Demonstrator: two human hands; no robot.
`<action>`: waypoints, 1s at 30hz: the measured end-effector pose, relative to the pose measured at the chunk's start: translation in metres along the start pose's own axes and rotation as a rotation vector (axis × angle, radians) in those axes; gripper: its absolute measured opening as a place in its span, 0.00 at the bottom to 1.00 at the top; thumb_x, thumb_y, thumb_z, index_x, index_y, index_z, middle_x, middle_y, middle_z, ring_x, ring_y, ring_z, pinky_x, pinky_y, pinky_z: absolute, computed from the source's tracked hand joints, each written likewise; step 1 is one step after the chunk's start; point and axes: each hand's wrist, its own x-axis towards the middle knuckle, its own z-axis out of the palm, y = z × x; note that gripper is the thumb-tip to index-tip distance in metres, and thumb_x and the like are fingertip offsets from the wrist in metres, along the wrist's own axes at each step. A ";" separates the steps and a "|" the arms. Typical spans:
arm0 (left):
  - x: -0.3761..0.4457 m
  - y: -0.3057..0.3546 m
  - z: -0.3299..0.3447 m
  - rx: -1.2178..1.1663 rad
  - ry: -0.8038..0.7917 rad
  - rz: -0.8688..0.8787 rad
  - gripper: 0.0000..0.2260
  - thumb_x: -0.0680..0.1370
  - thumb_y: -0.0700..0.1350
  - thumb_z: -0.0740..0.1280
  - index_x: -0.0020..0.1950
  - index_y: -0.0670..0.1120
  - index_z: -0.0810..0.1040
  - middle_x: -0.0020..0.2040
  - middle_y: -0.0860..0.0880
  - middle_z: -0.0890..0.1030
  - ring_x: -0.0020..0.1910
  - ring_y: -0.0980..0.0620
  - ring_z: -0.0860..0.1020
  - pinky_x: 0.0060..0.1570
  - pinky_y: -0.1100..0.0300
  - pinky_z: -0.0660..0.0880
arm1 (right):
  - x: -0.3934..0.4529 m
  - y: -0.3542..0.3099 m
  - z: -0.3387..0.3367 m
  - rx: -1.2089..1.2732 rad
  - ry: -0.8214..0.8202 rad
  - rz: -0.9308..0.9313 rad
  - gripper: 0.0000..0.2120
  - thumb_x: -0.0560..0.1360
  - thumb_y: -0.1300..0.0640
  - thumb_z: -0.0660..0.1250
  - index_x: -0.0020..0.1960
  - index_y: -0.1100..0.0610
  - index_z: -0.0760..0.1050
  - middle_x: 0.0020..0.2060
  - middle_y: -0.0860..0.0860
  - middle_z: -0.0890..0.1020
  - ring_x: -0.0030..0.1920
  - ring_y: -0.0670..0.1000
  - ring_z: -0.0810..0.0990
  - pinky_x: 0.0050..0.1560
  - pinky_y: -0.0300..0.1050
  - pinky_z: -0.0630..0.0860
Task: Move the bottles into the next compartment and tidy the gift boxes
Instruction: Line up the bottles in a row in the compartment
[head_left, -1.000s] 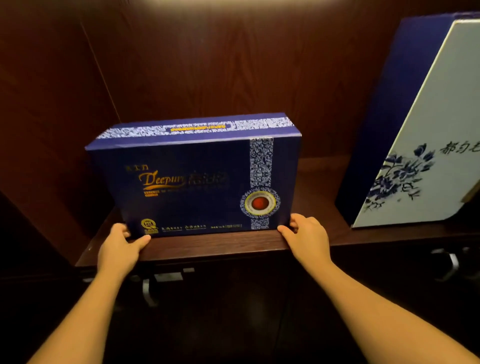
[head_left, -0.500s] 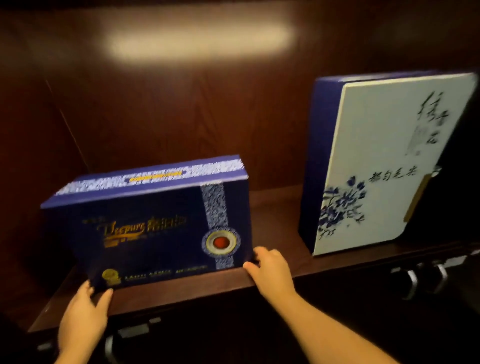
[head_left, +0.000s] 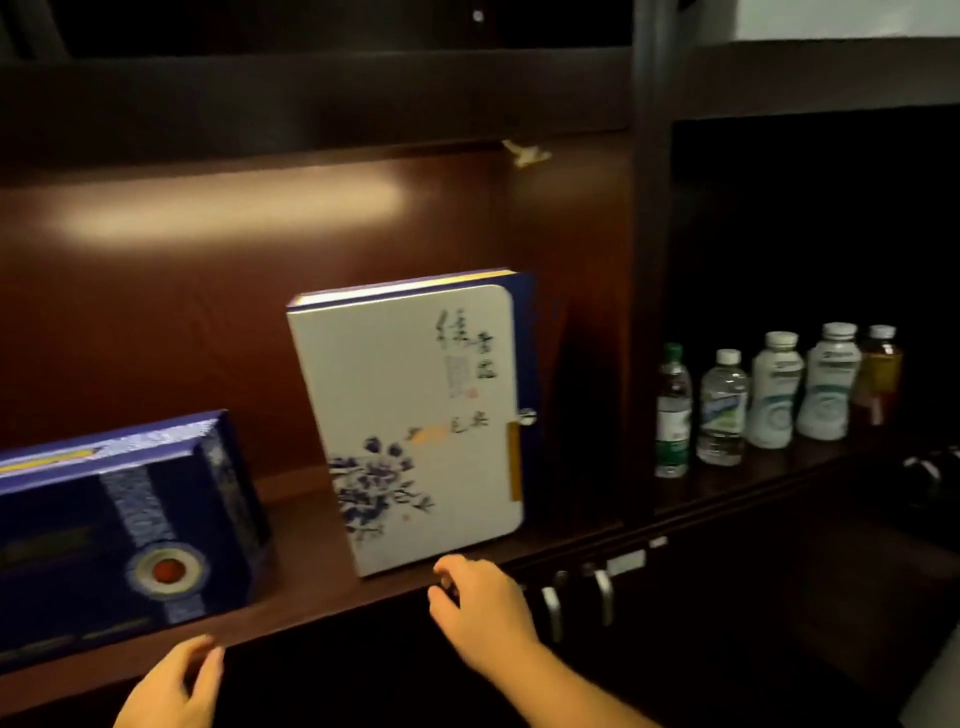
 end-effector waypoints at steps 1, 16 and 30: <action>-0.018 0.026 0.011 -0.006 -0.010 0.016 0.09 0.71 0.37 0.73 0.50 0.40 0.80 0.50 0.37 0.83 0.47 0.43 0.81 0.51 0.54 0.73 | -0.006 0.019 -0.026 -0.023 0.043 0.003 0.17 0.75 0.44 0.60 0.61 0.48 0.74 0.52 0.52 0.81 0.54 0.56 0.78 0.51 0.48 0.74; -0.135 0.365 0.171 -0.134 -0.336 0.697 0.10 0.79 0.52 0.62 0.57 0.53 0.78 0.51 0.57 0.79 0.50 0.58 0.77 0.45 0.65 0.70 | -0.059 0.213 -0.293 -0.312 0.419 0.353 0.17 0.78 0.45 0.60 0.61 0.52 0.76 0.51 0.50 0.82 0.55 0.52 0.78 0.48 0.48 0.77; -0.142 0.463 0.250 -0.222 -0.382 0.810 0.08 0.79 0.50 0.62 0.54 0.51 0.79 0.46 0.57 0.76 0.44 0.59 0.74 0.40 0.68 0.68 | -0.043 0.287 -0.359 -0.288 0.521 0.452 0.14 0.78 0.47 0.62 0.57 0.54 0.77 0.49 0.52 0.83 0.47 0.54 0.80 0.45 0.50 0.78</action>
